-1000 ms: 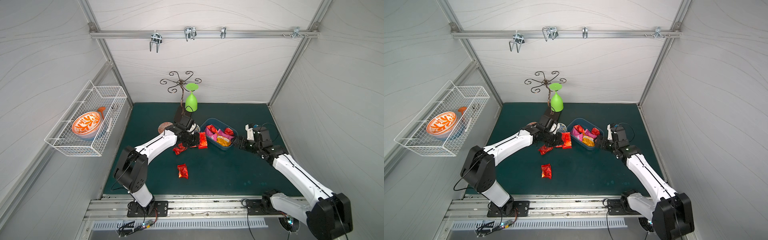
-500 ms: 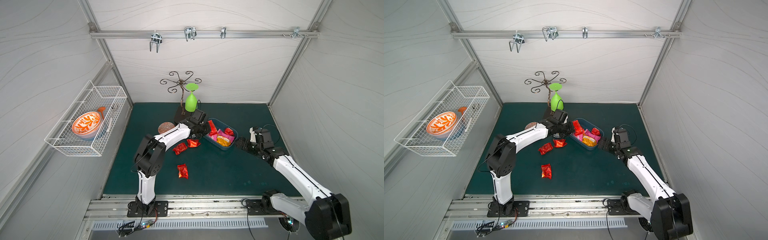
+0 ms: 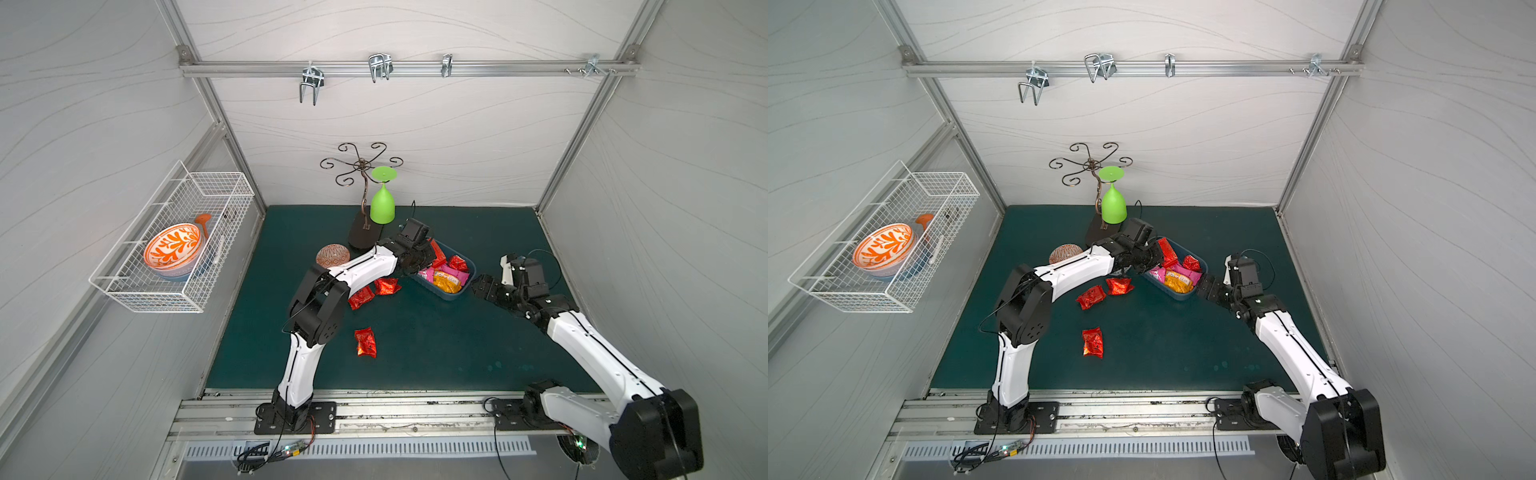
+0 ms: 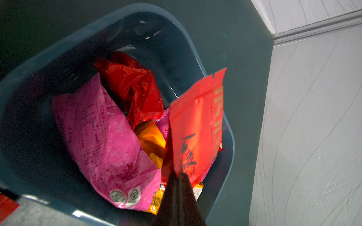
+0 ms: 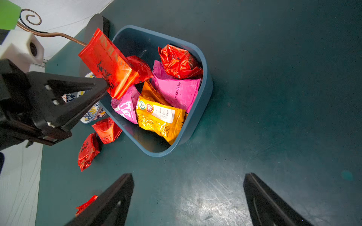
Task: Put the tea bags into the storage box
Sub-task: Place the tea bag in the storage box, then pick up the tea bag from the center of the board.
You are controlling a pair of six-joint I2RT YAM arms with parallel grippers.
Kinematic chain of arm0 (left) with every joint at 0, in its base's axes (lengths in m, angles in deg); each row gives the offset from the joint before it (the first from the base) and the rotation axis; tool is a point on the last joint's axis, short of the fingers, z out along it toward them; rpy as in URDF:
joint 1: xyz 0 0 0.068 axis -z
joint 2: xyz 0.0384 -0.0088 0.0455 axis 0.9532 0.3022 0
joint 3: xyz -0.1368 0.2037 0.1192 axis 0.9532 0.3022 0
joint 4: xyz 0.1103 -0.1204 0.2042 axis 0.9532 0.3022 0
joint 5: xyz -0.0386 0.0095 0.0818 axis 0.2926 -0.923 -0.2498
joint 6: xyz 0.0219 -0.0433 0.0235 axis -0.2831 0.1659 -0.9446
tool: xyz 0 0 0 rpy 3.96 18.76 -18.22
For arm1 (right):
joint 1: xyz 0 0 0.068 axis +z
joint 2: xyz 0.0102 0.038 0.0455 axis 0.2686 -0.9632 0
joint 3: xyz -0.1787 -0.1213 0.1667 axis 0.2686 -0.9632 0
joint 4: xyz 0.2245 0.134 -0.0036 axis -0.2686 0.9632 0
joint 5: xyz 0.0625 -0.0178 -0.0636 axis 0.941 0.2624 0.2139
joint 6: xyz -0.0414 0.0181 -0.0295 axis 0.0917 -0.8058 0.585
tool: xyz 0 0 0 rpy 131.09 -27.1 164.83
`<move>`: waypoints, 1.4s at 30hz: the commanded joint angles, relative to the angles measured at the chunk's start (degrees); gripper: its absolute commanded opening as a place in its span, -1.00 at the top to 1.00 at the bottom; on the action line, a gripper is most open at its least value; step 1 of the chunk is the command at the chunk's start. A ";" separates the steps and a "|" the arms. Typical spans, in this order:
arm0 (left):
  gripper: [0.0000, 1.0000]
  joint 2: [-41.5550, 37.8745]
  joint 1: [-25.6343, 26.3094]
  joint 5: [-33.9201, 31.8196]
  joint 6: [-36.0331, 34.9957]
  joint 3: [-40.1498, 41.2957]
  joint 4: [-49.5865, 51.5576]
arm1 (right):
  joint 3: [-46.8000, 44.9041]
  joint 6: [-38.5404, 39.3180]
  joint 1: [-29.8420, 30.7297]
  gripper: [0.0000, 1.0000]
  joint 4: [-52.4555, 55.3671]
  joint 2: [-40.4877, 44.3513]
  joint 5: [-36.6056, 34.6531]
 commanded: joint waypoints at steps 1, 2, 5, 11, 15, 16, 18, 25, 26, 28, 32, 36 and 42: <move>0.64 0.32 0.19 -0.36 -0.14 -2.27 -1.07 | 0.60 0.15 -0.48 -0.85 1.50 0.92 0.56; 0.50 -0.25 0.21 -0.36 -0.64 -2.21 -0.77 | 0.70 0.15 -0.41 -0.85 1.49 0.91 0.71; 0.25 -2.66 0.17 -0.59 -2.52 -1.27 -0.08 | 1.10 0.18 -0.41 -0.84 1.20 0.67 1.23; 0.08 -9.86 0.21 -2.04 -8.69 4.31 1.17 | 2.36 0.59 -0.17 -0.77 0.81 -0.63 3.48; 0.07 -16.76 0.21 -4.39 -15.26 10.58 3.11 | 3.91 1.72 2.06 -0.76 0.78 -2.12 3.13; 0.07 -18.67 0.17 -5.57 -17.03 12.20 4.34 | 4.40 2.18 2.98 -0.76 1.03 -2.50 2.55; 0.01 -22.28 0.11 -8.45 -20.07 15.17 6.92 | 5.33 2.77 4.75 -0.76 1.27 -3.50 1.27; -0.08 -36.08 -5.54 -11.70 -18.90 30.37 11.97 | 6.60 3.43 7.29 -0.75 0.51 -6.37 1.02; -0.08 -38.07 -7.04 -11.16 -17.89 32.60 11.65 | 6.60 3.48 7.33 -0.76 0.40 -6.55 1.22; -0.08 -42.17 -9.83 -10.77 -16.02 37.98 10.29 | 6.68 3.66 7.46 -0.76 0.41 -6.83 1.38; -0.11 -47.75 -13.82 -10.96 -12.90 45.83 7.40 | 6.75 3.93 7.50 -0.76 0.58 -7.01 1.84; -0.13 -50.21 -17.07 -10.82 -10.97 50.34 5.00 | 6.78 3.94 7.68 -0.76 1.10 -7.07 1.78; -0.13 -49.77 -21.29 -7.30 -6.83 57.31 -4.33 | 6.60 3.72 7.78 -0.75 1.36 -6.66 1.74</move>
